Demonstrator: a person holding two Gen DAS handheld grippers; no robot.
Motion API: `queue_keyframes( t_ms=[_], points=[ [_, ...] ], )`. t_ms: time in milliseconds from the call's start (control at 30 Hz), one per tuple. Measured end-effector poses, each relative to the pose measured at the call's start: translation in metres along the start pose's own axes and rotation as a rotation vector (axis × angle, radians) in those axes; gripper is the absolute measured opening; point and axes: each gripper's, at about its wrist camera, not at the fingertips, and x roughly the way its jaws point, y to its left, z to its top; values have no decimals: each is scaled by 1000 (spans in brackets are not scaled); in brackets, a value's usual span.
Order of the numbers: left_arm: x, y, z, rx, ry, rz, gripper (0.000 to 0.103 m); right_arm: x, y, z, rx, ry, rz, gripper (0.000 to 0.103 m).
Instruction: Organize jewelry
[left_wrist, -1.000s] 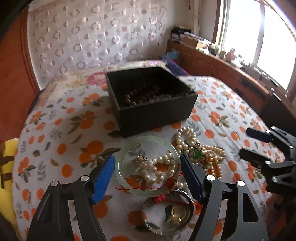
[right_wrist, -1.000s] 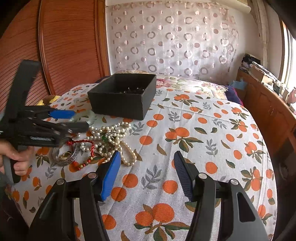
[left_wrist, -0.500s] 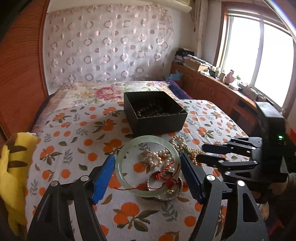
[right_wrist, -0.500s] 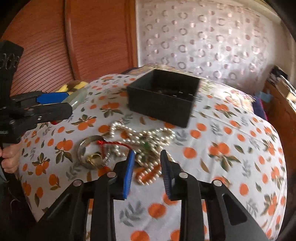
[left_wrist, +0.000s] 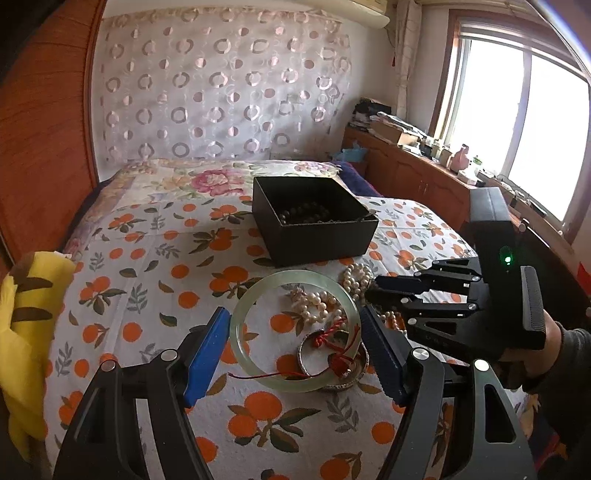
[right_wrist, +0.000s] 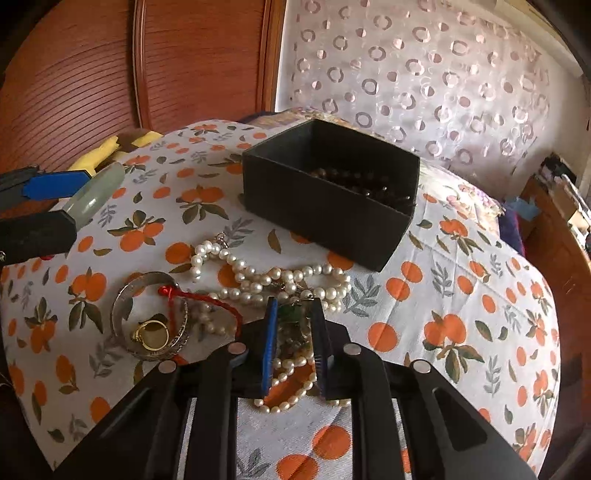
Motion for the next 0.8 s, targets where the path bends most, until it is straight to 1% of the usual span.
queue_keyframes(
  t_ms=[100, 133, 433, 633, 733, 800],
  points=[
    [-1, -1, 0, 4, -2, 2, 69, -11, -6, -1, 27, -33, 10, 15],
    [-1, -1, 0, 3, -2, 2, 69, -15, -8, -1, 36, -43, 15, 9],
    [0, -5, 0, 6, 0, -4, 69, -58, -33, -3, 85, -111, 37, 9],
    [3, -12, 0, 14, 3, -9, 69, -88, -39, 2, 90, -170, 53, 9],
    [3, -14, 0, 15, 0, -12, 69, -100, -40, 5, 97, -192, 76, 9],
    [3, -15, 0, 17, 0, -12, 69, -104, -41, 6, 107, -195, 108, 9]
  ],
)
